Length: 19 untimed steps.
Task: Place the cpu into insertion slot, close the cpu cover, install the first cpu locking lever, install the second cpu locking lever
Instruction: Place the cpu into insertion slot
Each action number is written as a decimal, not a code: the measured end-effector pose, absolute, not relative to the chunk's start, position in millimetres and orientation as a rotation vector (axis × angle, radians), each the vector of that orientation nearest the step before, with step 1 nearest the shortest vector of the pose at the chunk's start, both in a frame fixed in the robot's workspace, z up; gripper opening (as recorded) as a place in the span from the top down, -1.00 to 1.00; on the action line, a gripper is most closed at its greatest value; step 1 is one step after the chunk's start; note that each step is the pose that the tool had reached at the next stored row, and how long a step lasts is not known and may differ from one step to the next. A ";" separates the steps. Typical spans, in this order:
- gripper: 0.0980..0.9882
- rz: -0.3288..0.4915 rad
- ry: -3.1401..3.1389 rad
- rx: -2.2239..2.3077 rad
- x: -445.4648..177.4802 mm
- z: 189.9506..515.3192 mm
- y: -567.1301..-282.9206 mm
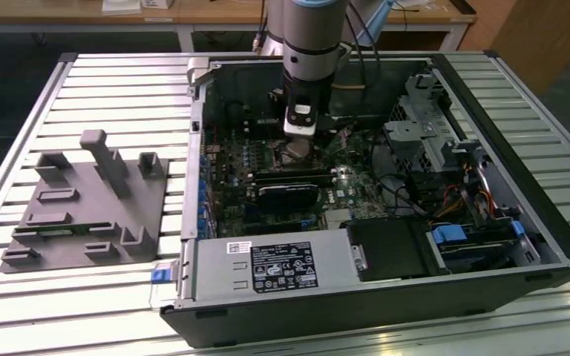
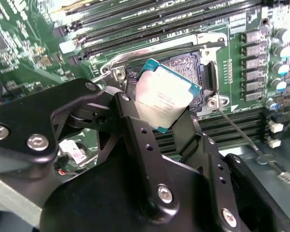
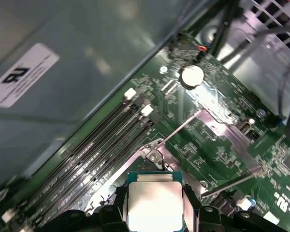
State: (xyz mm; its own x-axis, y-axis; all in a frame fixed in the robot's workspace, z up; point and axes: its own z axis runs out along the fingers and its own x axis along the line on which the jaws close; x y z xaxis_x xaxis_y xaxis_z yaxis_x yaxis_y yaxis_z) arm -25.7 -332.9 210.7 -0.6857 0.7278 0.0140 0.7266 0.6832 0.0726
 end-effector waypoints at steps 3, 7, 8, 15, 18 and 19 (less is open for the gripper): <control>0.00 0.112 2.832 1.313 -25.7 210.6 -332.9; 0.00 0.110 2.782 1.410 -25.7 210.4 -332.9; 0.00 0.110 2.770 1.433 -25.7 210.3 -332.9; 0.00 0.107 2.671 1.601 -25.7 209.6 -332.9; 0.00 0.106 2.626 1.670 -25.7 209.1 -332.9; 0.00 0.105 2.610 1.694 -25.7 208.9 -332.9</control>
